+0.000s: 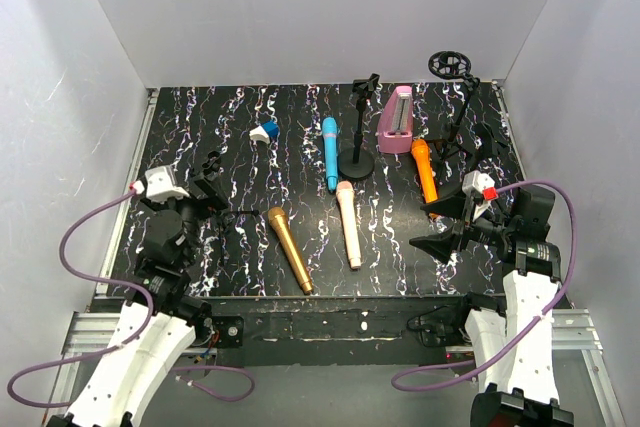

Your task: Attach the microphones to the stand

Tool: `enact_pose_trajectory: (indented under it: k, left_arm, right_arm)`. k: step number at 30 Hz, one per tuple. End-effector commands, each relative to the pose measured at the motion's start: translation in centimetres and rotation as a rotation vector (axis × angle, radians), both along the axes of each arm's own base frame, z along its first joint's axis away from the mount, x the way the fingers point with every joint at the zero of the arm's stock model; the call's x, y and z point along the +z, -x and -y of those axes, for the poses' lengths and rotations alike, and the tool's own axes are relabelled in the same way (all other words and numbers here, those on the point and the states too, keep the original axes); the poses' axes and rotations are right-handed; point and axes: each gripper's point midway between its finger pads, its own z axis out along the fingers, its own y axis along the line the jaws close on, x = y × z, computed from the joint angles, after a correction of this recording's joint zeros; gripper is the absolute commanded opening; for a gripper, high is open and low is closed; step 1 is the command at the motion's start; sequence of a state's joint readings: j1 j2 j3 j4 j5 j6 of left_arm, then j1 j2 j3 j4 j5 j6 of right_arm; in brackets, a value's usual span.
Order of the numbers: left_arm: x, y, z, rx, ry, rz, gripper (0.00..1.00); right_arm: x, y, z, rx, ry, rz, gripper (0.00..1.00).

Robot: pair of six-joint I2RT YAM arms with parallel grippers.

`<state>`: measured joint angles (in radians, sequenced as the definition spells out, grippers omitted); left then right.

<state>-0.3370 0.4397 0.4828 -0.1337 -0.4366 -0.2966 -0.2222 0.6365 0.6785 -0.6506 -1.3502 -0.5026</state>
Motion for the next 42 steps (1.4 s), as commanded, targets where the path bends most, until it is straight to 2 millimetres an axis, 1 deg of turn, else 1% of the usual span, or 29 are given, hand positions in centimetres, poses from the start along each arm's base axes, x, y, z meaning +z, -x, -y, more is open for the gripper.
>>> enact_pose_trajectory:
  k: [1, 6, 8, 9, 10, 12, 13, 14, 15, 19, 20, 21, 23, 24, 25, 26, 28, 29, 30, 31, 32, 37, 39, 42]
  left_arm:
    - [0.8, 2.1, 0.3, -0.028, 0.076, -0.069, 0.98]
    - [4.0, 4.0, 0.5, -0.079, 0.068, -0.098, 0.98]
    - [6.3, 4.9, 0.6, -0.093, 0.090, -0.101, 0.98]
    - [6.8, 5.1, 0.7, -0.092, 0.104, -0.120, 0.98]
    - [7.9, 5.3, 0.9, -0.107, 0.115, -0.119, 0.98]
    - [9.4, 5.0, 2.0, -0.158, 0.121, -0.143, 0.98]
    - [9.9, 4.5, 2.5, -0.163, 0.137, -0.163, 0.98]
    - [10.2, 3.9, 3.5, -0.205, 0.137, -0.198, 0.98]
    - [11.1, 3.4, 4.4, -0.245, 0.138, -0.212, 0.98]
    - [13.4, 0.3, 9.5, -0.461, 0.126, -0.291, 0.98]
    - [14.0, -0.8, 10.4, -0.494, 0.119, -0.305, 0.98]
    - [14.4, -1.9, 11.4, -0.527, 0.114, -0.317, 0.98]
    - [14.1, -4.1, 12.6, -0.548, 0.090, -0.349, 0.98]
    - [12.9, -5.7, 13.6, -0.568, 0.078, -0.393, 0.98]
    - [12.6, -6.5, 14.8, -0.592, 0.062, -0.406, 0.98]
    - [11.7, -7.6, 15.9, -0.604, 0.038, -0.433, 0.98]
    - [9.7, -9.3, 18.4, -0.625, -0.019, -0.482, 0.98]
    - [8.0, -10.5, 19.2, -0.621, -0.040, -0.518, 0.98]
    - [6.5, -11.4, 19.9, -0.615, -0.050, -0.552, 0.98]
    - [4.7, -12.4, 20.5, -0.614, -0.064, -0.588, 0.96]
    - [2.8, -13.4, 21.1, -0.605, -0.080, -0.619, 0.93]
    - [-5.2, -17.3, 22.9, -0.553, -0.119, -0.736, 0.79]
    - [-7.3, -18.4, 24.0, -0.548, -0.110, -0.765, 0.77]
    - [-10.5, -19.6, 25.7, -0.550, -0.116, -0.807, 0.76]
  right_arm:
    - [1.0, 0.4, -0.2, 0.025, -0.003, 0.045, 0.98]
    - [1.0, 0.5, -0.3, 0.027, -0.003, 0.049, 0.98]
    - [1.1, 0.5, -0.3, 0.027, -0.003, 0.049, 0.98]
    - [1.1, 0.5, -0.3, 0.028, -0.003, 0.049, 0.98]
    - [1.1, 0.5, -0.3, 0.027, -0.002, 0.049, 0.98]
    - [1.1, 0.5, -0.3, 0.027, -0.002, 0.049, 0.98]
    - [1.1, 0.6, -0.3, 0.030, -0.003, 0.051, 0.98]
    - [1.1, 0.6, -0.3, 0.030, -0.003, 0.049, 0.98]
    - [1.1, 0.5, -0.3, 0.028, -0.003, 0.048, 0.98]
    - [1.1, 0.6, -0.3, 0.029, -0.001, 0.049, 0.98]
    - [1.1, 0.6, -0.3, 0.031, -0.001, 0.050, 0.98]
    - [1.1, 0.6, -0.3, 0.030, 0.001, 0.052, 0.98]
    - [1.1, 0.6, -0.3, 0.027, 0.002, 0.051, 0.98]
    - [1.0, 0.5, -0.3, 0.025, 0.004, 0.051, 0.98]
    - [1.0, 0.5, -0.3, 0.025, 0.004, 0.048, 0.98]
    - [0.9, 0.4, -0.3, 0.024, 0.005, 0.044, 0.98]
    - [0.9, 0.4, -0.3, 0.024, 0.006, 0.047, 0.98]
    - [0.9, 0.4, -0.3, 0.024, 0.007, 0.049, 0.98]
    - [0.9, 0.4, -0.3, 0.023, 0.007, 0.045, 0.98]
    - [0.8, 0.4, -0.3, 0.024, 0.008, 0.045, 0.98]
    - [0.8, 0.4, -0.3, 0.022, 0.009, 0.044, 0.98]
    - [0.8, 0.4, -0.2, 0.018, 0.014, 0.049, 0.98]
    - [0.7, 0.4, -0.2, 0.017, 0.016, 0.048, 0.98]
    - [0.7, 0.3, -0.2, 0.014, 0.019, 0.047, 0.98]
